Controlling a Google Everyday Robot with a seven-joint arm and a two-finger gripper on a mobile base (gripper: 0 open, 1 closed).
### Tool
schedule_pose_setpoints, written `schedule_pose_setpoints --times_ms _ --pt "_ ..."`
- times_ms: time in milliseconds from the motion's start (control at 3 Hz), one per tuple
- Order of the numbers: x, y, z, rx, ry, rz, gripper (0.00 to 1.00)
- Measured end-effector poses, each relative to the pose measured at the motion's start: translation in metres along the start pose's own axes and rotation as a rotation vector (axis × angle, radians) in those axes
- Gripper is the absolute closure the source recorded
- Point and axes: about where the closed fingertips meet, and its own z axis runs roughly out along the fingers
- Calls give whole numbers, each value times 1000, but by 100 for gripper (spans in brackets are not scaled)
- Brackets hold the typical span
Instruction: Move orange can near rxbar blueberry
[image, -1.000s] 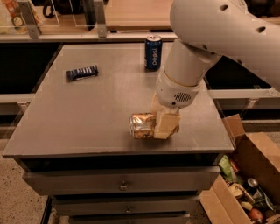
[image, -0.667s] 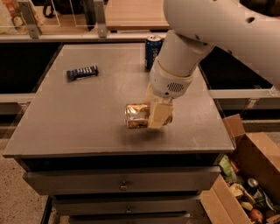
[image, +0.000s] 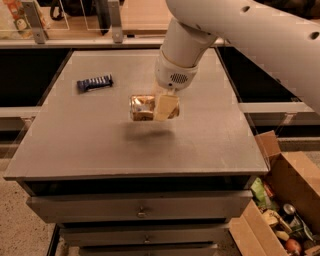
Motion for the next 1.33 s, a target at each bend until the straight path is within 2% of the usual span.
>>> schedule_pose_setpoints --times_ms 667,1333 --pt "-34 -63 23 110 13 8 68" --pt "-56 -111 47 211 37 34 68"
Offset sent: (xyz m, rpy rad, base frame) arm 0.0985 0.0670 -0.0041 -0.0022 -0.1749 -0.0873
